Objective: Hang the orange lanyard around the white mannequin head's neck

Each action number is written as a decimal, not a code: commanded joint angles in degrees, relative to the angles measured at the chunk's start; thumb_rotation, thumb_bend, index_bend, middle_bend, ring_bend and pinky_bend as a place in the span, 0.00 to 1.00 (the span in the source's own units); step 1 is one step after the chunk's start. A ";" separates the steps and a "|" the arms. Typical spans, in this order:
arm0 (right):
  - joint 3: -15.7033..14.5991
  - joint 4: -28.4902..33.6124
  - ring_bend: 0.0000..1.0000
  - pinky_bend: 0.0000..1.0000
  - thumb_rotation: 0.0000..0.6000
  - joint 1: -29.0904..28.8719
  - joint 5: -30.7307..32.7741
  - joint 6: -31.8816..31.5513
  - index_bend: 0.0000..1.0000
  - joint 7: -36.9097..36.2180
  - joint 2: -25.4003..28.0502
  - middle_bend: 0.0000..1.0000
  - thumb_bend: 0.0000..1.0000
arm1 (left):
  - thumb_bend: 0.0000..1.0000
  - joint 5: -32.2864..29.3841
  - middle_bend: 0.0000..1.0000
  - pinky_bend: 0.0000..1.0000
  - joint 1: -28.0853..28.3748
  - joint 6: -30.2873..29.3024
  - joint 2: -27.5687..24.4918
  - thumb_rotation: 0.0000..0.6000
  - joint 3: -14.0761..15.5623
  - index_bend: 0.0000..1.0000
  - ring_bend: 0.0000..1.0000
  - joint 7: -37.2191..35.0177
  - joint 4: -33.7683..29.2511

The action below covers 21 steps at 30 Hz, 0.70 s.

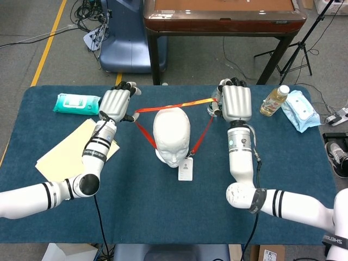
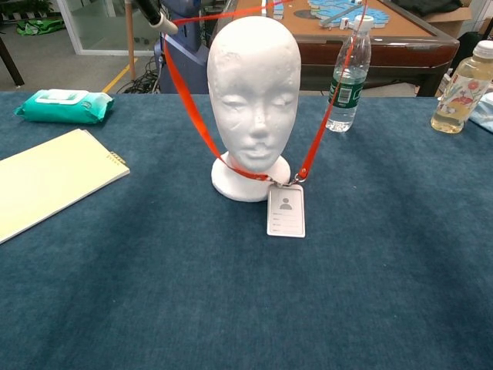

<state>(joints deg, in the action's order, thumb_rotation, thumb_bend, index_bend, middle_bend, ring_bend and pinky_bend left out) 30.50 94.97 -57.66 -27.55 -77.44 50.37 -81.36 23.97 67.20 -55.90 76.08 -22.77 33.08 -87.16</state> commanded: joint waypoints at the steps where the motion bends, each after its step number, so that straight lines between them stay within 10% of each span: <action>1: -0.13 0.21 0.09 0.12 1.00 -0.52 0.58 -0.03 0.17 0.46 0.09 0.18 0.02 | 0.10 -0.18 0.01 0.09 0.01 -0.11 -0.16 1.00 -0.09 0.08 0.00 -0.36 -0.15; 21: -0.27 1.03 0.03 0.09 1.00 -3.27 5.25 0.37 0.06 4.38 1.67 0.09 0.00 | 0.00 -0.79 0.00 0.03 1.14 -1.47 0.74 1.00 1.22 0.00 0.00 0.68 1.96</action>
<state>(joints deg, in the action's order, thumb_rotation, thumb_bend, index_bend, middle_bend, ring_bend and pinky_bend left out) 30.10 95.64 -60.72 -23.08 -77.72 54.33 -80.08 23.20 68.31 -57.32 76.77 -21.60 33.73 -85.19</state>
